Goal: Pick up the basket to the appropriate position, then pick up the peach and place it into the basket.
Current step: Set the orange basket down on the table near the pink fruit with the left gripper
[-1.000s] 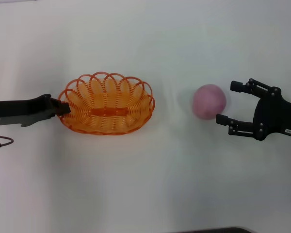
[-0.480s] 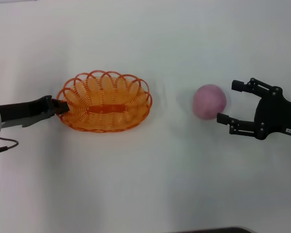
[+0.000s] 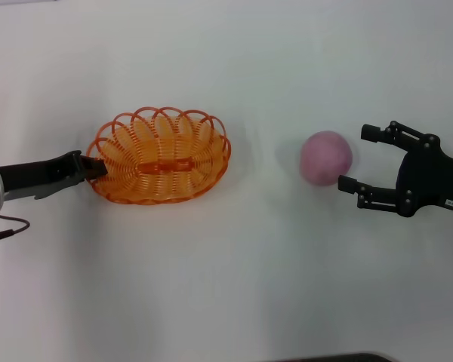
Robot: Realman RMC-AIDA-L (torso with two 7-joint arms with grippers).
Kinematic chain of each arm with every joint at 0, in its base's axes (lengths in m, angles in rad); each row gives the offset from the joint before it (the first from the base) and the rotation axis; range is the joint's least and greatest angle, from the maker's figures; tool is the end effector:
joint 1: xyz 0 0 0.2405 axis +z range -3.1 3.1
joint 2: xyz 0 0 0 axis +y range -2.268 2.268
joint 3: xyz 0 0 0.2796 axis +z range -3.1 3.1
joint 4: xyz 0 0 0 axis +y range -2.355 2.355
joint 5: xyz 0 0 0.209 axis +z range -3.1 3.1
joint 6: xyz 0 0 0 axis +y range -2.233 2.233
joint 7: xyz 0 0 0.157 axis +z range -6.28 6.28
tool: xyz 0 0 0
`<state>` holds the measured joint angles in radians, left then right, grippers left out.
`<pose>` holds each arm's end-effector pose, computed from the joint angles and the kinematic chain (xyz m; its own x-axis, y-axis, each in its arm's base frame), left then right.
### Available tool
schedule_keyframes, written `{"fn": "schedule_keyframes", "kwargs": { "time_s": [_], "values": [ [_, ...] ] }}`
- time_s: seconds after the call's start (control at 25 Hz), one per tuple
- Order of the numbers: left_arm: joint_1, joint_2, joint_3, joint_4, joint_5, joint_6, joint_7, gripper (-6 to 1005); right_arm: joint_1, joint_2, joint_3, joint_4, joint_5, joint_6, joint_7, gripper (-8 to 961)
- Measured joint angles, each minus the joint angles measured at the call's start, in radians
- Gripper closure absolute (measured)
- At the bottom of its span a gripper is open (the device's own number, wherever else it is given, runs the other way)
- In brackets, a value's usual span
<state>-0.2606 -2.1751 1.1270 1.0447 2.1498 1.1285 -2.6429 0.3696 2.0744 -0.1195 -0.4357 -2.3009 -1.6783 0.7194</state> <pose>-0.3146 0.3235 -0.0530 0.0647 0.8852 0.4607 0.9965 -0.0330 -0.0765 0.3532 0.2590 -0.0234 0.8259 -0.1067 -0.5536 -0.3791 -0.8320 -0.4052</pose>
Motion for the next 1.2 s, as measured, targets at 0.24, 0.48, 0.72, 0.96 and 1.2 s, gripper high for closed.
{"fn": "schedule_keyframes", "kwargs": {
  "time_s": [0.24, 0.48, 0.72, 0.96, 1.2],
  "values": [
    [0.002, 0.0, 0.002, 0.006, -0.01, 0.0, -0.002, 939, 0.001, 0.0, 0.0, 0.0, 0.0, 0.0, 0.0, 25],
    [0.012, 0.0, 0.002, 0.049, -0.007, 0.006, -0.026, 936, 0.004, 0.0, 0.0, 0.0, 0.0, 0.001, 0.0, 25],
    [0.027, 0.0, 0.027, 0.075, -0.002, -0.002, -0.049, 932, 0.002, 0.0, 0.0, 0.0, 0.0, 0.002, -0.001, 25],
    [0.028, 0.0, 0.03, 0.073, -0.001, -0.004, -0.05, 928, 0.003, 0.001, 0.0, 0.0, 0.0, 0.002, -0.002, 25],
    [0.027, 0.002, 0.027, 0.07, -0.002, -0.004, -0.05, 925, 0.005, 0.002, 0.0, 0.0, 0.0, 0.002, -0.003, 25]
  ]
}}
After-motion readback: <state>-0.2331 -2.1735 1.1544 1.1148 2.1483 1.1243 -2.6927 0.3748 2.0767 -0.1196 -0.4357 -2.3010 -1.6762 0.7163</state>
